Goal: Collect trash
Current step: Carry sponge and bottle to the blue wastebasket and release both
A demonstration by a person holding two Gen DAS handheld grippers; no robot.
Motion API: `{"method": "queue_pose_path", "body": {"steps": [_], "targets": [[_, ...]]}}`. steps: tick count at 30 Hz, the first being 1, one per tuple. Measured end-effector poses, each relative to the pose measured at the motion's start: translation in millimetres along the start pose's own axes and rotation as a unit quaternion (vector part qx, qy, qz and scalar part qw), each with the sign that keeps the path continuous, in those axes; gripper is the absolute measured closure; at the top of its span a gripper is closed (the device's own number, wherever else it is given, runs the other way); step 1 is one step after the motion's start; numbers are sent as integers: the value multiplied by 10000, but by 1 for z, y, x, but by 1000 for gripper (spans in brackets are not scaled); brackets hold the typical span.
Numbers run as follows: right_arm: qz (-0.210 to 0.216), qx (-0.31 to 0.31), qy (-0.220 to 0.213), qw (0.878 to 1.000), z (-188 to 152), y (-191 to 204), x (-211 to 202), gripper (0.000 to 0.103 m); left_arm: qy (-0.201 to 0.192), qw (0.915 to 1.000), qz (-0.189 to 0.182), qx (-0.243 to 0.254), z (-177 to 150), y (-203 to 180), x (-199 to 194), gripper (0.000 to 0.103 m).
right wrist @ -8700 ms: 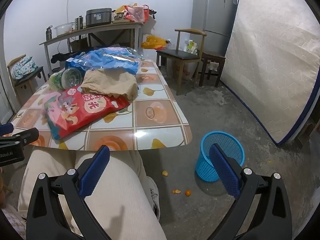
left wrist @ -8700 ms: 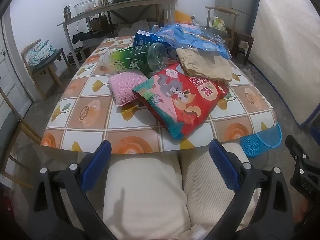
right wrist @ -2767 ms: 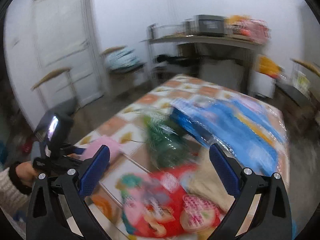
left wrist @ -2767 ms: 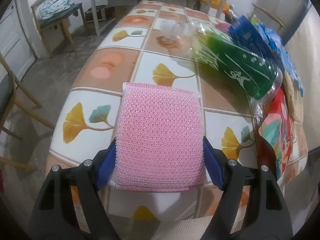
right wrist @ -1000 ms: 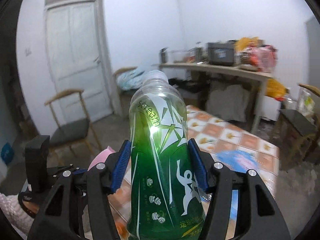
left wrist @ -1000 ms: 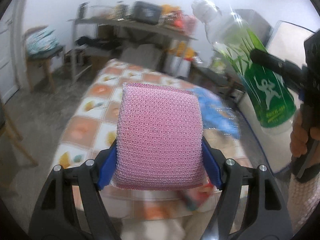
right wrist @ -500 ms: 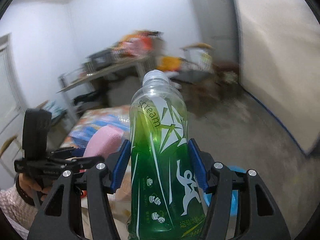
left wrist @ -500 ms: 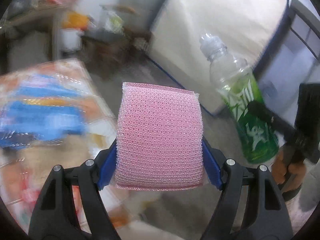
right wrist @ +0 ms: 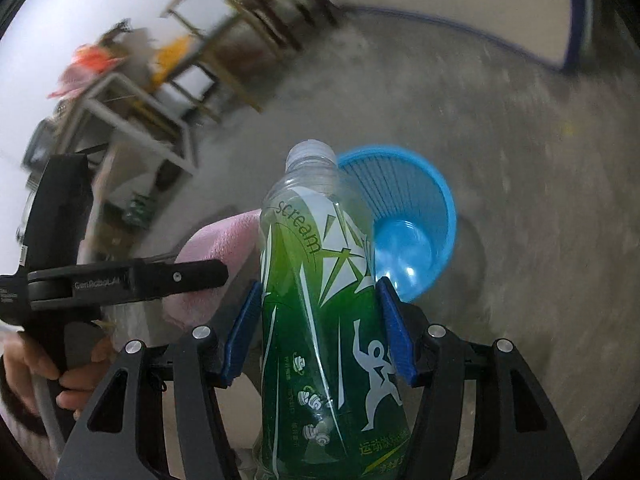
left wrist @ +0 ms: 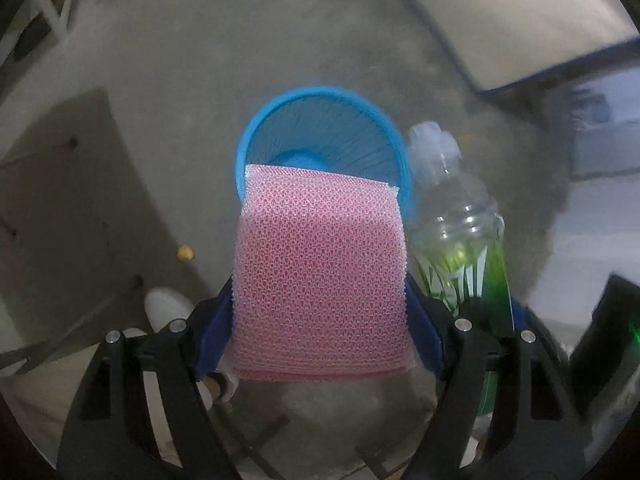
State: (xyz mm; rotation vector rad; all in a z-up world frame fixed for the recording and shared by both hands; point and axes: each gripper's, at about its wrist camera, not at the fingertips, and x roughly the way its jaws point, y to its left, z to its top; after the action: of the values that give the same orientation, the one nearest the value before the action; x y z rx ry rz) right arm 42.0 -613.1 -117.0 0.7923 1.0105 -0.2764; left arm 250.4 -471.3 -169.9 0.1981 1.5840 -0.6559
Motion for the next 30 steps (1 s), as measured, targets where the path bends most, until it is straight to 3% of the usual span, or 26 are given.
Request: {"method": "queue_pose_path", "body": {"steps": [3,7,13,20,23,26,30], "targets": [[76,532,365,9979,8,-31,46,46,331,9987,391,-81,28,0,45,28],[61,1016,764,9919,28,-50,100,46,697,9944,294,-742,69,5,89,25],[-153,1222,1138,9858,45,-67,150,46,421,9938,294,-989,68,9,88,14],[-578,1123,1569,9795,67,-71,204,45,200,9949,18,-985,51,8,39,14],[-734,1168,1669,9763,69,-76,227,44,-7,9985,-114,-532,34,-3,-11,14],[-576,1308,1634,9762,68,-82,238,33,-363,9991,-230,1,17,-15,-62,14],[-82,1604,1424,9767,68,-83,227,30,-981,9925,-411,596,-20,-14,-137,14]]}}
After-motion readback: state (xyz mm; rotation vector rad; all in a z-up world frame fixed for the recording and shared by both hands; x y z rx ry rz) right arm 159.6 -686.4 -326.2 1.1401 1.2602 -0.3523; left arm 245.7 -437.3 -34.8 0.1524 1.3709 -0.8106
